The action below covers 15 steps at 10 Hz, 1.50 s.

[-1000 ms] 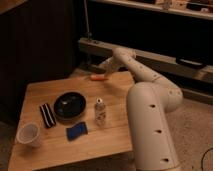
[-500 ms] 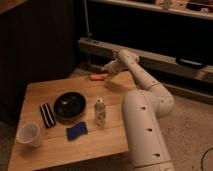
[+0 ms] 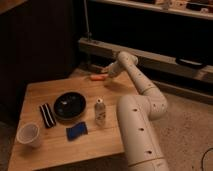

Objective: Place the pepper in the ceramic cup

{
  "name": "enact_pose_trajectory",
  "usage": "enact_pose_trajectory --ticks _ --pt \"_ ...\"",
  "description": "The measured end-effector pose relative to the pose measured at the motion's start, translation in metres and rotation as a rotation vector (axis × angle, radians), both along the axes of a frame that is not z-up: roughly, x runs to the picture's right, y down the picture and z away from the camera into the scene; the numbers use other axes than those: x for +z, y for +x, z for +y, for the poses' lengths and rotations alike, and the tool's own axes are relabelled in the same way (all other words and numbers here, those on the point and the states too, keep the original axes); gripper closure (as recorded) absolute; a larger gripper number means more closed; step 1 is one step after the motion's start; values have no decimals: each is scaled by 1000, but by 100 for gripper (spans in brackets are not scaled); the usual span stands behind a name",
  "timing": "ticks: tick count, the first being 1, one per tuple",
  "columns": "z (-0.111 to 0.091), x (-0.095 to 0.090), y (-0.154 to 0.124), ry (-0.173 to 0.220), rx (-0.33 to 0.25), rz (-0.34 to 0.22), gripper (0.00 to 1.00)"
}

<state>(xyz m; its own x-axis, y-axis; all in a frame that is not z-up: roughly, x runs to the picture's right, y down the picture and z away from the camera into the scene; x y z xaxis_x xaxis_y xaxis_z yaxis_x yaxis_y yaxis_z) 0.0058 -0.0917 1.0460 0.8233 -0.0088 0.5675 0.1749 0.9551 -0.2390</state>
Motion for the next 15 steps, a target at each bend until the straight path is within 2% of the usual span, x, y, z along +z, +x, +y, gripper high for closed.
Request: enact_pose_trajectory --ticks 7,8,9,10,12,15 --pt "1 2 0 -2 -12 0 39" --pt "3 3 -4 21 -40 -6 39" --pt "0 -6 -5 64 -57 -14 39" --pt "-1 -13 -2 89 -70 -18 39" --pt "0 -21 -7 112 -85 -35 39" --pt "1 -22 -7 114 -89 -38 39"
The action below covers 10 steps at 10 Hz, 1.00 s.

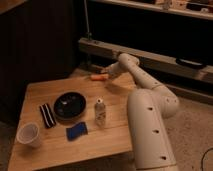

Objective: Place the pepper in the ceramic cup

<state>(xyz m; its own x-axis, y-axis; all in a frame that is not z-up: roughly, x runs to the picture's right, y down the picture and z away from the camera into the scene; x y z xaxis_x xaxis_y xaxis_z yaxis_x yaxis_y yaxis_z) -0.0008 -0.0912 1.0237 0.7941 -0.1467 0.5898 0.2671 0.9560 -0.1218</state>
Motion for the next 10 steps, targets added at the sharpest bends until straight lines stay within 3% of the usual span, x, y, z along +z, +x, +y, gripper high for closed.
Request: enact_pose_trajectory --ticks 6,10 --pt "-11 8 7 -20 43 -4 39" --pt "-8 18 4 -46 40 0 39"
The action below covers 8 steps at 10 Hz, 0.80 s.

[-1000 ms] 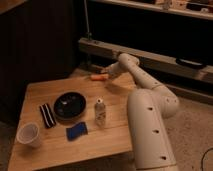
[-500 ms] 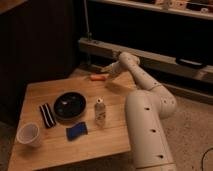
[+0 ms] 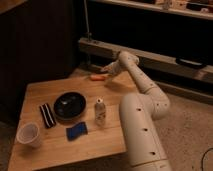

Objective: Place the pepper in the ceramic cup

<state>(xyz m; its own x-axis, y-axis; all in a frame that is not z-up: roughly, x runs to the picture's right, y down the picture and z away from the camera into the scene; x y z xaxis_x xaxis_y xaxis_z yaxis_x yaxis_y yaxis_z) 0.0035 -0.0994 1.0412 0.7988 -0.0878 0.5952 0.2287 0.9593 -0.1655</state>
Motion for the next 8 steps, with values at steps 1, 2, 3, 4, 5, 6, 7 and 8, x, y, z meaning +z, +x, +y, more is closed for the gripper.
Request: enact_pose_trajectory --ticks 1,2,3,4,5,6,7,8 --pt "1 0 0 -1 0 0 39" --pt "0 0 0 -1 0 0 39" --pt "0 0 0 -1 0 1 39" --pt "1 0 0 -1 -1 0 39" --pt "0 0 0 -1 0 1 39" --pt "0 0 0 -1 0 1 39" --pt "2 0 2 -8 -13 12 39" --pt "4 -3 1 -35 -81 65 39"
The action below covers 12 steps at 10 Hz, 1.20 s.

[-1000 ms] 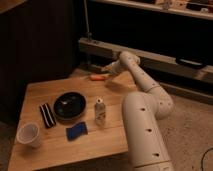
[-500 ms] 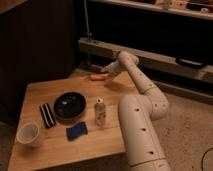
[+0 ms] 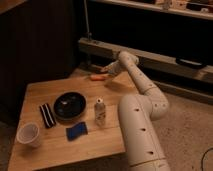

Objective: Place the pepper in the ceramic cup

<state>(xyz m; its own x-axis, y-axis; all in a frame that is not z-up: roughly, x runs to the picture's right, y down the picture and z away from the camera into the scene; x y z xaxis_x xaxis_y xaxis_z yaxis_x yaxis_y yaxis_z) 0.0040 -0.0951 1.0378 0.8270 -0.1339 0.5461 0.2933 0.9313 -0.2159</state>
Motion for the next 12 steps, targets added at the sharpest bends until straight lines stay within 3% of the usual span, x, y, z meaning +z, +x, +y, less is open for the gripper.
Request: enact_pose_trajectory --ticks 1,2,3,6,12 --pt "2 -7 -5 -41 -88 68 39" --pt "4 -13 -8 -63 -138 90 39" --pt "5 -20 -11 -58 -175 90 39" --pt "8 -29 -8 -37 -194 100 39" --pt "11 -14 -5 -55 -178 115 39"
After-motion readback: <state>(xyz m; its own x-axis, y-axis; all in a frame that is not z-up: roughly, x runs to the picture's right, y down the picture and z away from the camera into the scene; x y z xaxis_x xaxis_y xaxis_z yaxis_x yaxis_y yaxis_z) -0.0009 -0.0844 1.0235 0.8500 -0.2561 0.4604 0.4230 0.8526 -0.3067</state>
